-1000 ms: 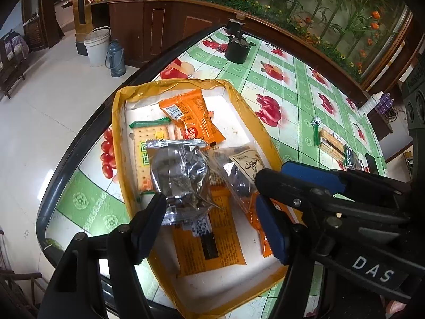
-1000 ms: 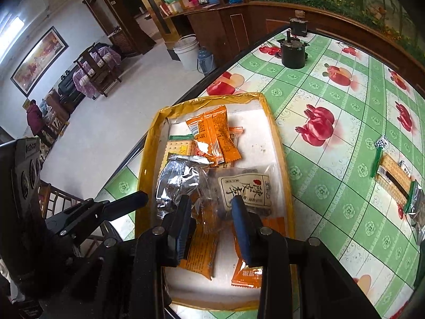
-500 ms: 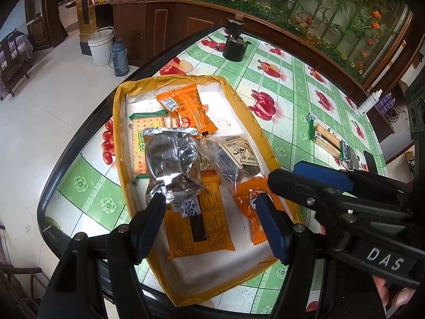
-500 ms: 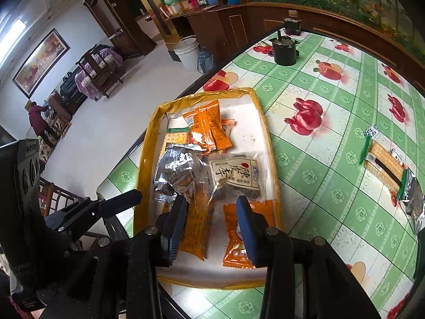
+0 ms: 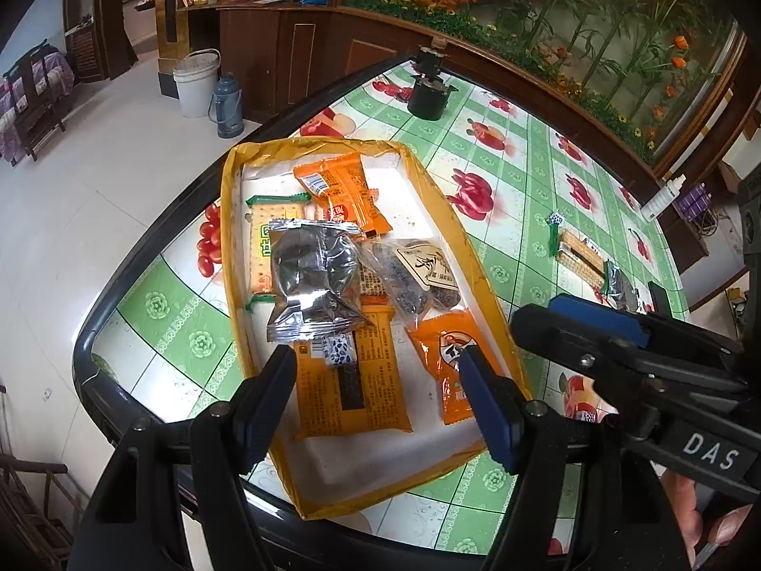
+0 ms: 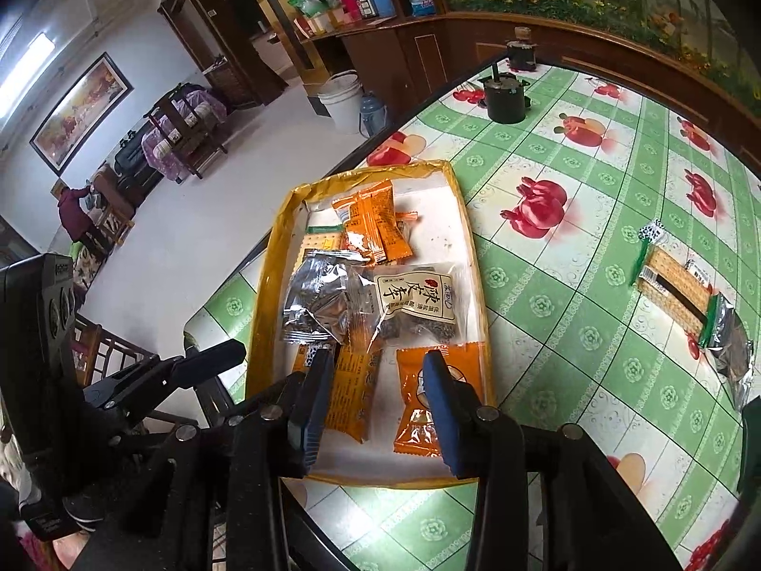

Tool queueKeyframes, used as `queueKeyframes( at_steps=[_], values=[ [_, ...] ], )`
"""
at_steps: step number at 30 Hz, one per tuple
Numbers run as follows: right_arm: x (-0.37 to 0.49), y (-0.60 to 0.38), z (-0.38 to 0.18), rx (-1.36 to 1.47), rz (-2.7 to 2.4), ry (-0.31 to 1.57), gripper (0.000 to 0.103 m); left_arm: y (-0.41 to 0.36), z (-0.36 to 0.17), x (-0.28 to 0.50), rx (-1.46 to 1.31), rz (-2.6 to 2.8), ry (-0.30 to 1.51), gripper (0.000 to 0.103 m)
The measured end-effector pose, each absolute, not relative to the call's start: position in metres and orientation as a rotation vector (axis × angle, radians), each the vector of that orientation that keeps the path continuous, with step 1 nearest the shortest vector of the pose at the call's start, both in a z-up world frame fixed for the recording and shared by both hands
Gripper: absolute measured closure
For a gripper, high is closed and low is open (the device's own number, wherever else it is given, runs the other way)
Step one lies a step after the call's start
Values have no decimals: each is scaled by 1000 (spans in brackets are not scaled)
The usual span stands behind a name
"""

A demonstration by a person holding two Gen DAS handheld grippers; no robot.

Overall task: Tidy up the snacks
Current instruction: 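Grasp the black-and-white striped candy with the left gripper while the right gripper reaches toward a silver foil bag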

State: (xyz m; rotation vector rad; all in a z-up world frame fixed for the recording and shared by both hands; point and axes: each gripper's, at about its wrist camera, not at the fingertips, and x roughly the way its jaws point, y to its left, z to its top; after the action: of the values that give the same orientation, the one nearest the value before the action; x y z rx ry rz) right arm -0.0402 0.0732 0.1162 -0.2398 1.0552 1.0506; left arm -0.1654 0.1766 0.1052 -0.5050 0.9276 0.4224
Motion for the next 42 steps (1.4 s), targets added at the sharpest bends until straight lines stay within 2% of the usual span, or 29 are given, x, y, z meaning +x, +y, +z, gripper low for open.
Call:
queueKeyframes(
  at_steps=[15, 24, 35, 42],
  values=[
    [-26, 22, 134, -157, 1010, 1028, 60, 169, 132, -168, -543, 431, 852, 33],
    [7, -48, 117, -34, 854, 1083, 61, 124, 139, -135, -477, 303, 878, 33],
    [28, -149, 73, 66, 613, 1192, 61, 26, 94, -76, -376, 45, 1077, 33],
    [29, -200, 59, 113, 527, 1209, 61, -21, 56, -65, -303, -34, 1191, 33]
  ],
)
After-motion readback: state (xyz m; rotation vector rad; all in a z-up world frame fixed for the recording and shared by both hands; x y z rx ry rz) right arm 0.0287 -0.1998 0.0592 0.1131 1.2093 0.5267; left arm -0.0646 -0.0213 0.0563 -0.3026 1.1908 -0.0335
